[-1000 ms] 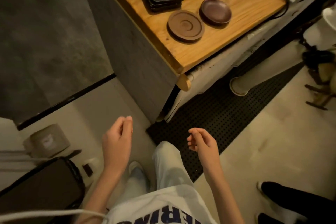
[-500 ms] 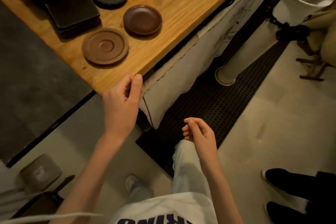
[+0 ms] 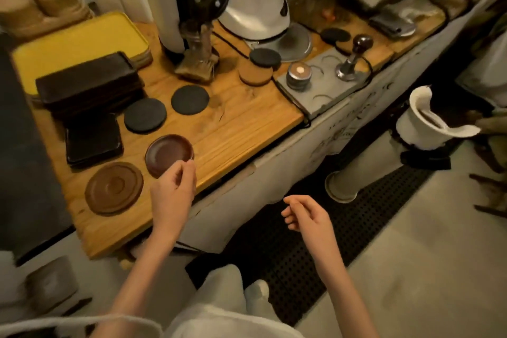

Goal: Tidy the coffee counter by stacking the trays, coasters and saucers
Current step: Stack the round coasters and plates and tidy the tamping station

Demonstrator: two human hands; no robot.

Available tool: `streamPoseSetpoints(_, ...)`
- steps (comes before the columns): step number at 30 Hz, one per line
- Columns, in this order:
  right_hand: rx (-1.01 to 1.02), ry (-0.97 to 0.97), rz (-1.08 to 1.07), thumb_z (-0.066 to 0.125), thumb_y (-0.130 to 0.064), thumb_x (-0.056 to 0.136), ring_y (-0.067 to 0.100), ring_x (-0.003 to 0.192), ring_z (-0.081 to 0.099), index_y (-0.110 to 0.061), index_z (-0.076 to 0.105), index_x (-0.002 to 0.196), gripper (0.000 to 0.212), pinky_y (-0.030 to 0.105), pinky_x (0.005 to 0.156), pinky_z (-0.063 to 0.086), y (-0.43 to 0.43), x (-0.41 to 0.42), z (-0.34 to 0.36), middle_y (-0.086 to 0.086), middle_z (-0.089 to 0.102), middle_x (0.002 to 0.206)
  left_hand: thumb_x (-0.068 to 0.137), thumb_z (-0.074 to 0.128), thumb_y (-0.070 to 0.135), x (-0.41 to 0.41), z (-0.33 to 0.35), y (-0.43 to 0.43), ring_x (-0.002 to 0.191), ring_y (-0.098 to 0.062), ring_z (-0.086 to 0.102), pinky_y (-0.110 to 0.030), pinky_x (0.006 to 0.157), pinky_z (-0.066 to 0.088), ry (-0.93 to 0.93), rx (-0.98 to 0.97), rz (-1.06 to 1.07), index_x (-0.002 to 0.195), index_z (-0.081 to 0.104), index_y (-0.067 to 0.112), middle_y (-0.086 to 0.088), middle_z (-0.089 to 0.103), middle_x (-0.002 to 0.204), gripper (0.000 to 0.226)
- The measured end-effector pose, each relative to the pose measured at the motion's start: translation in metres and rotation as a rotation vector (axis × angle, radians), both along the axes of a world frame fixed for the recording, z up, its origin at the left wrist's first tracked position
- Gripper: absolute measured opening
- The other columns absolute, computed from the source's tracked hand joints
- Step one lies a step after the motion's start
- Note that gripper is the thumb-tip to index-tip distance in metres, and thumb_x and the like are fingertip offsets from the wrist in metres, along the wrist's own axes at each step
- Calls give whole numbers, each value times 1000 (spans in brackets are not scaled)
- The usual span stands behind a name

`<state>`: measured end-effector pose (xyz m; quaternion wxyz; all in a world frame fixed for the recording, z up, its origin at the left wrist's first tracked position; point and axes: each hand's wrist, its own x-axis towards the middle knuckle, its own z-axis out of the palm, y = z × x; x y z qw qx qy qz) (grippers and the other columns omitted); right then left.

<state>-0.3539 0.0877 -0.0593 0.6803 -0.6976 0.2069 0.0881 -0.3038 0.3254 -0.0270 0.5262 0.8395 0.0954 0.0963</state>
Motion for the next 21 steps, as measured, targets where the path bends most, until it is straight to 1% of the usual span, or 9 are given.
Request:
streamPoseSetpoints(2, 19, 24, 34, 51, -18, 101, 5, 69, 62, -17, 70, 98, 19, 18, 63, 50, -4, 19, -1, -2, 68, 75, 100, 47, 32, 11, 0, -13, 51, -25, 46, -34, 49, 33, -14, 15, -8, 63, 50, 8, -12, 50, 56, 44)
streamPoseSetpoints(5, 46, 20, 114, 53, -18, 100, 6, 68, 61, -17, 70, 97, 17, 19, 63, 50, -10, 46, -4, -2, 68, 74, 99, 48, 27, 39, -6, -39, 47, -11, 40, -28, 49, 30, 9, 40, -19, 60, 48, 6, -14, 48, 53, 45)
streamPoseSetpoints(6, 53, 13, 143, 53, -18, 100, 6, 68, 61, -17, 70, 97, 17, 19, 63, 50, -13, 54, -5, -3, 69, 74, 99, 48, 26, 49, -10, -47, 47, -8, 39, -26, 49, 28, 27, 45, -26, 60, 48, 5, -16, 49, 53, 45)
streamPoseSetpoints(9, 32, 9, 181, 54, -18, 99, 7, 69, 62, -17, 70, 97, 17, 20, 64, 51, -30, 84, -7, -2, 70, 75, 98, 47, 26, 89, -22, -68, 48, -7, 39, -23, 48, 26, 52, 46, -29, 60, 47, 7, -13, 50, 54, 42)
streamPoseSetpoints(11, -6, 25, 164, 53, -18, 100, 8, 69, 63, -17, 71, 97, 17, 21, 64, 52, -43, 107, -9, 0, 69, 76, 98, 47, 25, 119, -27, -79, 49, -7, 39, -25, 49, 26, 50, 26, -7, 61, 47, 8, -14, 51, 55, 41)
streamPoseSetpoints(14, -27, 39, 115, 53, -15, 100, 8, 67, 62, -16, 71, 96, 18, 21, 62, 51, -61, 141, -9, 3, 69, 76, 98, 48, 21, 157, -39, -89, 52, -16, 41, -33, 53, 27, 70, 16, 55, 64, 48, 3, -22, 49, 58, 39)
streamPoseSetpoints(17, -54, 40, 99, 53, -13, 99, 11, 68, 62, -14, 71, 96, 17, 24, 63, 51, -72, 170, -9, 4, 69, 75, 97, 51, 15, 172, -57, -95, 52, -29, 47, -35, 52, 26, 108, 107, 191, 66, 55, 1, -21, 53, 58, 34)
streamPoseSetpoints(19, -67, 35, 112, 53, -13, 100, 14, 70, 62, -14, 70, 97, 17, 27, 65, 51, -77, 185, -8, 4, 68, 74, 96, 52, 13, 172, -62, -98, 54, -31, 51, -35, 49, 26, 109, 161, 254, 68, 58, 1, -17, 54, 56, 31)
streamPoseSetpoints(21, -72, 26, 154, 54, -14, 99, 16, 71, 62, -13, 70, 99, 16, 28, 67, 51, -80, 206, -7, 3, 68, 73, 94, 55, 10, 175, -63, -100, 53, -30, 53, -37, 48, 30, 104, 180, 289, 68, 59, 3, -15, 55, 55, 28)
